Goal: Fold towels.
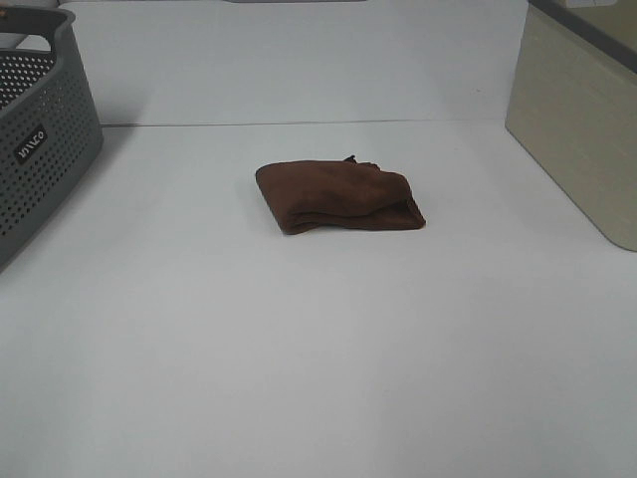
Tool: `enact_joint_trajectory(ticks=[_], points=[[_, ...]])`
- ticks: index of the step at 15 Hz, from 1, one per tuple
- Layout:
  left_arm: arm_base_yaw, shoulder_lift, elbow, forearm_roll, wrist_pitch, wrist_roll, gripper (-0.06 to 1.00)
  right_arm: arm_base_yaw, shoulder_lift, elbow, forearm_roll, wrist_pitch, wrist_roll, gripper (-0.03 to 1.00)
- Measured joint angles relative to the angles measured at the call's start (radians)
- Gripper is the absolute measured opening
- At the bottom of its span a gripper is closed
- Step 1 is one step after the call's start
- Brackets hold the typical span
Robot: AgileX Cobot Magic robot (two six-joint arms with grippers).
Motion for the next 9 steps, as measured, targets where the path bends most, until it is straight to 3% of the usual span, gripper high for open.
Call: enact_joint_trajectory(ticks=[9], points=[[0.0,0.0,0.0,0.0,0.0,0.001,0.76,0.0,0.0,0.0,0.0,0.0,0.0,0.88]])
